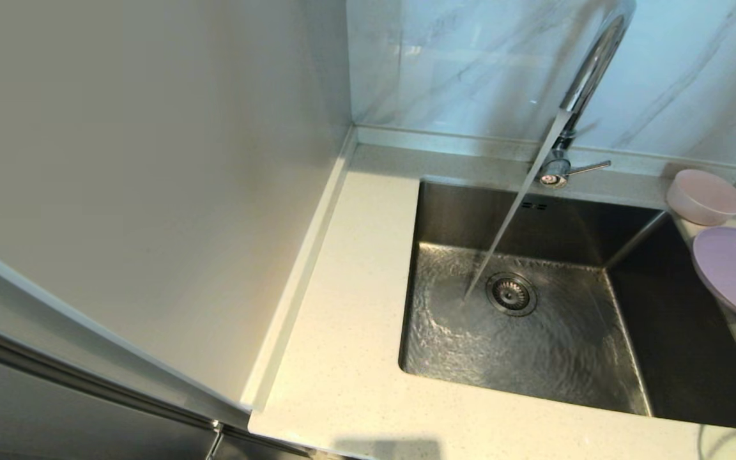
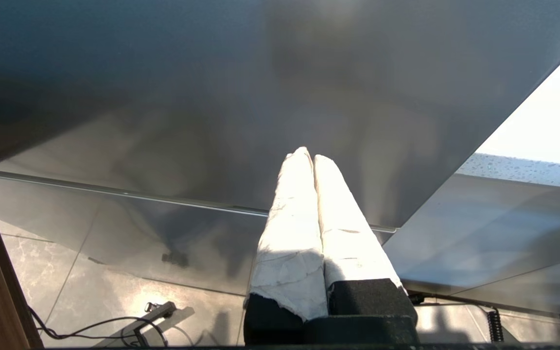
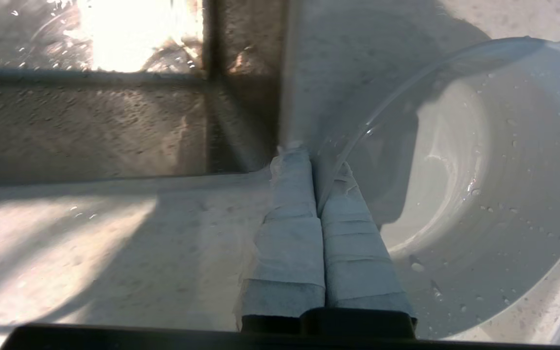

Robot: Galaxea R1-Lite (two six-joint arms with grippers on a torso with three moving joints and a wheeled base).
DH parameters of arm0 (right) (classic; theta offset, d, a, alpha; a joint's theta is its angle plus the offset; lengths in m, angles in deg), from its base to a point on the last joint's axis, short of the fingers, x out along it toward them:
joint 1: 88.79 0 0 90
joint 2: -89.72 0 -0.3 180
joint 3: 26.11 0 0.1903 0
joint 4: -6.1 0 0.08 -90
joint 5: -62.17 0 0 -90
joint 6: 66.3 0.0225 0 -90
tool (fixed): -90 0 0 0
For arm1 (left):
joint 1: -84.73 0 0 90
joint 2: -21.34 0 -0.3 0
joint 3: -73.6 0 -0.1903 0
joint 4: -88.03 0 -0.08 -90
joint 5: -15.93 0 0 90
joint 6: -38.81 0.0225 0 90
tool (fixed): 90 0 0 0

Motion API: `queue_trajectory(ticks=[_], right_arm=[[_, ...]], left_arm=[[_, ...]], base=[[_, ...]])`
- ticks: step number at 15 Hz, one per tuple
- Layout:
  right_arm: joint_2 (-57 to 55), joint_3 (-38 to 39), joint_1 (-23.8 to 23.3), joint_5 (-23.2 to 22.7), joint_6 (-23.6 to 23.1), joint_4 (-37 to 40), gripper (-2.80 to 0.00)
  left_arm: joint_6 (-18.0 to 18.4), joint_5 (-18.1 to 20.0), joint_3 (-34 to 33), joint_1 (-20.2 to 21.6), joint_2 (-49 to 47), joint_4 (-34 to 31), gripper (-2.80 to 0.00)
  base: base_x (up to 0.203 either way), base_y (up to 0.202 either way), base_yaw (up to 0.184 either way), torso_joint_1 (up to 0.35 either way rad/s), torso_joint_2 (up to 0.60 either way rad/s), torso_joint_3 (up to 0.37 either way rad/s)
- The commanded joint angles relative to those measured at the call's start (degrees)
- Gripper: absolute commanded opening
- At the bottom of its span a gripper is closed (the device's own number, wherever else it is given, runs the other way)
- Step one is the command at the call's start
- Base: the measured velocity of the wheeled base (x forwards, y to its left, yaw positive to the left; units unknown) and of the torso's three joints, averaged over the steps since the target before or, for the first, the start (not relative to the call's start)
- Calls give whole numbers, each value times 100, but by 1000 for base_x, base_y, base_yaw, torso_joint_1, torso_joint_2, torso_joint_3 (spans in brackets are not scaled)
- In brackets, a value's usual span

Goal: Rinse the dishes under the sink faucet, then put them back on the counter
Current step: Place the bowl on the table

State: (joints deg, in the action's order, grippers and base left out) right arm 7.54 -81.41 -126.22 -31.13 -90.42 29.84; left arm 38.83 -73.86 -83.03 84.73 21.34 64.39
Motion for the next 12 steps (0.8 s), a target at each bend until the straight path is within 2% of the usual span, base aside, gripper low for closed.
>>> queue_trajectory(ticks=[1, 3, 4, 5, 7, 12], right_arm=[[-225, -154, -240, -93, -20, -2, -280], [-228, -208, -366, -188, -67, 7, -280], [-228, -221, -397, -196, -59, 7, -18], [-228, -250, -397, -206, -45, 7, 0], [-211, -345, -454, -249, -17, 7, 0], [-61, -816, -948, -1113, 67, 26, 0]], left_arm=[[-1, 4, 0, 0, 0, 0, -280], [-1, -3, 0, 0, 0, 0, -280], [-1, 1, 0, 0, 0, 0, -280], [-1, -4, 0, 0, 0, 0, -280], [-1, -4, 0, 0, 0, 0, -280], [-1, -4, 0, 0, 0, 0, -280]], base=[[0, 0, 0, 0, 0, 0], [0, 0, 0, 0, 0, 0], [0, 0, 0, 0, 0, 0], [0, 0, 0, 0, 0, 0], [0, 0, 0, 0, 0, 0], [0, 0, 0, 0, 0, 0]])
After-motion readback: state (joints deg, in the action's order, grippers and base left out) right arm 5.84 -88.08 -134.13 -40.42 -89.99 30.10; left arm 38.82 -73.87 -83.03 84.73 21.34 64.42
